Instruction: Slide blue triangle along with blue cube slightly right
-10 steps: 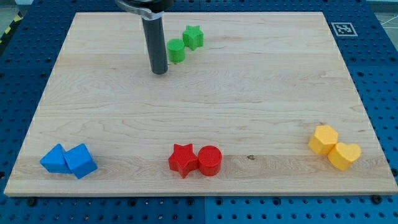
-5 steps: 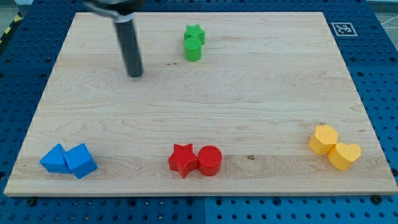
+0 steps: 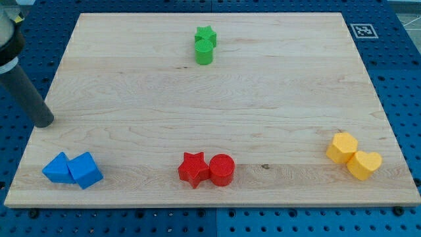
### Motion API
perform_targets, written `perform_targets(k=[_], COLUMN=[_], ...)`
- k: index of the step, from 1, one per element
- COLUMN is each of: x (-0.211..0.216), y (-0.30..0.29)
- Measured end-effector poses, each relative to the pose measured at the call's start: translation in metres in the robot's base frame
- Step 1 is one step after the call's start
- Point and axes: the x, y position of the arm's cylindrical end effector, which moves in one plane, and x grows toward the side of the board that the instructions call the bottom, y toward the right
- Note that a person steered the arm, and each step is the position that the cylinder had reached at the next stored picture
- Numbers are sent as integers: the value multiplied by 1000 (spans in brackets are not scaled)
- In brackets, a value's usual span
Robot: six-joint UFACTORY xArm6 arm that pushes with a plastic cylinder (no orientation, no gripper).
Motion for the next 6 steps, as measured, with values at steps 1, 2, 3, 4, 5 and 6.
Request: perform_targets(k=[1,2,3,4,5,6], x=[78,103,103,103,103,102], y=[-12,-14,-14,32,47,55])
